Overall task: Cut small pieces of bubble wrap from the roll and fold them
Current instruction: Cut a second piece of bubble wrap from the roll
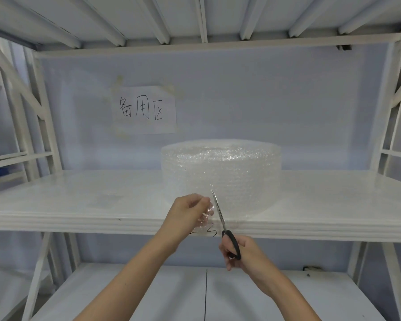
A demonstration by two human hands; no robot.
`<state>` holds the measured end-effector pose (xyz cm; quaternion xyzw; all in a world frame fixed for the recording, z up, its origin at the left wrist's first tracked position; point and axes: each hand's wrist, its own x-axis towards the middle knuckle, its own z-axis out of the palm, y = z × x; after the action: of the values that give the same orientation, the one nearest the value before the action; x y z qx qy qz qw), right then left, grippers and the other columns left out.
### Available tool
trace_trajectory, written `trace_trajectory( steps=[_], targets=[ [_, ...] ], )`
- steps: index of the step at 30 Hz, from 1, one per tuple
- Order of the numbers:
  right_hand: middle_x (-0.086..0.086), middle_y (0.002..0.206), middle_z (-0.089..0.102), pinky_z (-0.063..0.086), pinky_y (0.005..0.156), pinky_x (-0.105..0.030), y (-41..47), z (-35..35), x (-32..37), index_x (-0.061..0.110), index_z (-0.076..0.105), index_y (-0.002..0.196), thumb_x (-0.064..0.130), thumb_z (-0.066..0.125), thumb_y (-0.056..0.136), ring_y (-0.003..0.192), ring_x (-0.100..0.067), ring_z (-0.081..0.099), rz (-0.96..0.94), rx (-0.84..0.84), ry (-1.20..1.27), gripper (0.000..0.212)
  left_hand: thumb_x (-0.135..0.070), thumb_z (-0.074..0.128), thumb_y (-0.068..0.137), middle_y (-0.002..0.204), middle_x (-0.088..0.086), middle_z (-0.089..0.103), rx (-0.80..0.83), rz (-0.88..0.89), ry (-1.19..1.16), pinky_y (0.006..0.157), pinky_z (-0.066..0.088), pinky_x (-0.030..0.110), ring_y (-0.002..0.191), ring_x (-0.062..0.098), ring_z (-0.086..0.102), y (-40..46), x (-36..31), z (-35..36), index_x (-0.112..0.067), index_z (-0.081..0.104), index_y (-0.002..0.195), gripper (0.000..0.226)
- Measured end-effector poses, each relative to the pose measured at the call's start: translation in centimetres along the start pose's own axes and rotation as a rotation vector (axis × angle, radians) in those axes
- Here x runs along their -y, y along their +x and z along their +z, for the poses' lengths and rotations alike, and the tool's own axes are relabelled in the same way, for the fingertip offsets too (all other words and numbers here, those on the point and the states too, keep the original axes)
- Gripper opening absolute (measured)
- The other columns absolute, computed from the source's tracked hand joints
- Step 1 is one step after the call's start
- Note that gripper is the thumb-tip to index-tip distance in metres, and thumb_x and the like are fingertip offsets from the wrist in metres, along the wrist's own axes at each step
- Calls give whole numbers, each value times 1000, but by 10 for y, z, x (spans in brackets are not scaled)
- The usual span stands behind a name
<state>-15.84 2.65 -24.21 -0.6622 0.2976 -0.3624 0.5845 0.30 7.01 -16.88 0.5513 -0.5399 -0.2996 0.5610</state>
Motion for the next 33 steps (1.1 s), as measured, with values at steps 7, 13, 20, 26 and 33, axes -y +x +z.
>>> trace_trajectory(
  steps=[7,13,20,26,33],
  targets=[
    [-1,71,51,46,60,-32,-1,-2,2,18,52,64,57,60,74,65,-17,48,-19,123,89,41,-16,55,98,64,-2,66,13,-21,-90,55,48,15,54,5,58,-2,14,2,-7,69,84,22],
    [0,71,52,47,59,-31,7,4,12,16,53,66,59,62,74,63,-15,50,-20,103,73,44,-16,56,97,63,-3,65,0,3,-90,55,47,14,53,4,56,-3,12,3,-3,70,87,21],
    [0,65,51,45,55,-26,8,6,7,23,58,50,46,65,66,55,-12,48,-56,49,89,29,-25,63,91,79,-1,71,-8,-46,-78,62,49,20,67,11,60,-2,7,-4,-13,74,85,17],
    [-2,66,47,43,55,-25,9,8,8,25,53,47,41,62,62,54,-13,45,-68,26,67,24,-35,68,87,82,0,73,-48,1,-134,63,54,22,69,11,63,1,-10,-2,-14,71,87,21],
    [-1,68,50,44,57,-30,5,6,12,23,58,57,51,62,73,60,-14,48,-104,63,108,33,-19,68,89,70,-1,71,-44,63,-99,74,56,34,63,14,61,5,-4,1,-11,72,80,12]
  ],
)
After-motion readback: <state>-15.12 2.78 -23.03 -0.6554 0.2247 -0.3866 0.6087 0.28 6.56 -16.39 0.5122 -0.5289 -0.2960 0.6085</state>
